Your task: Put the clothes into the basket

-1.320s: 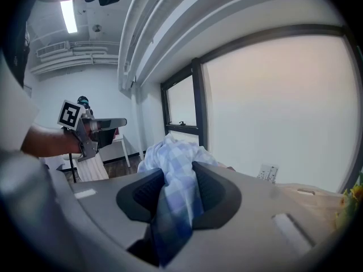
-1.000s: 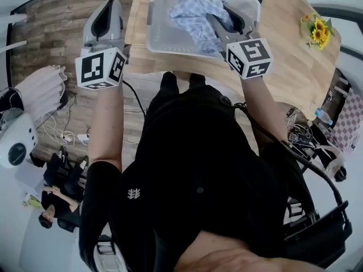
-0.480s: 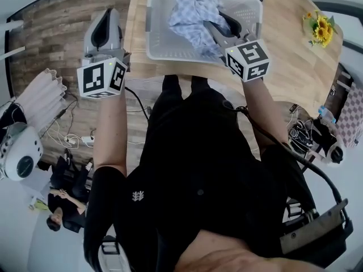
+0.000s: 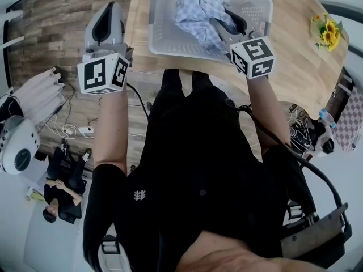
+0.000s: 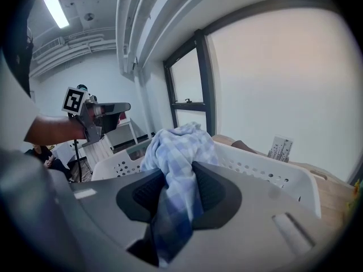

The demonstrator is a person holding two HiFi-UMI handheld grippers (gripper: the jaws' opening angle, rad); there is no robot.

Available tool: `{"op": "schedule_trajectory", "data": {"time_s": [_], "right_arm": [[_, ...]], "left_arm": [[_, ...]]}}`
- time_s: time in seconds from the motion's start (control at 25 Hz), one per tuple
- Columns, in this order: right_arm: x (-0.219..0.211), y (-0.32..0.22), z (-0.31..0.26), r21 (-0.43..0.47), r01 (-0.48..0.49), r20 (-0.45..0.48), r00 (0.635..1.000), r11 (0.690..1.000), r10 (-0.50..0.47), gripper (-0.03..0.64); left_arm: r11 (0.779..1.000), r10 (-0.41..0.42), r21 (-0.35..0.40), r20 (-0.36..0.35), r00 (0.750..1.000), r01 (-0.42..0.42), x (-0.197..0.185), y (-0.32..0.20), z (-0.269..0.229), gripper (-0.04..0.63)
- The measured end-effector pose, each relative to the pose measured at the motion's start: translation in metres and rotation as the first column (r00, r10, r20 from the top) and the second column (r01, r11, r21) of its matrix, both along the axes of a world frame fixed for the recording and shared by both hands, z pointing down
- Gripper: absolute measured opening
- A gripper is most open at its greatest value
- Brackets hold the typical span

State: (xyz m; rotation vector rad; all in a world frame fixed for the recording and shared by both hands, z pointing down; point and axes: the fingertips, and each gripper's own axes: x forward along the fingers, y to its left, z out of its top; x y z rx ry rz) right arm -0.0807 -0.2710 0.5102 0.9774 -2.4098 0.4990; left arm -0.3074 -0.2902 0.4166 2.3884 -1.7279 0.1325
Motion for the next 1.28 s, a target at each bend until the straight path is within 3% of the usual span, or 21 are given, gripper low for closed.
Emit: {"op": "schedule_trajectory", "data": {"time_s": [0.68, 1.28], "right_arm": [[0.002, -0.016, 0.041, -0.07, 0.043, -0.028, 0.999, 0.997, -0.045, 0.132], [0.003, -0.015, 0.042, -0.092, 0.088, -0.073, 0.993, 0.992, -0.095, 0.181]], "left_arm": [[0.999, -0.019, -0.046, 0.035, 0.999, 0.02, 0.007, 0.002, 0.04, 0.0], [1.0, -0.006, -0.027, 0.03, 1.0, 0.007, 0.013, -0.002, 0.024, 0.001]]}}
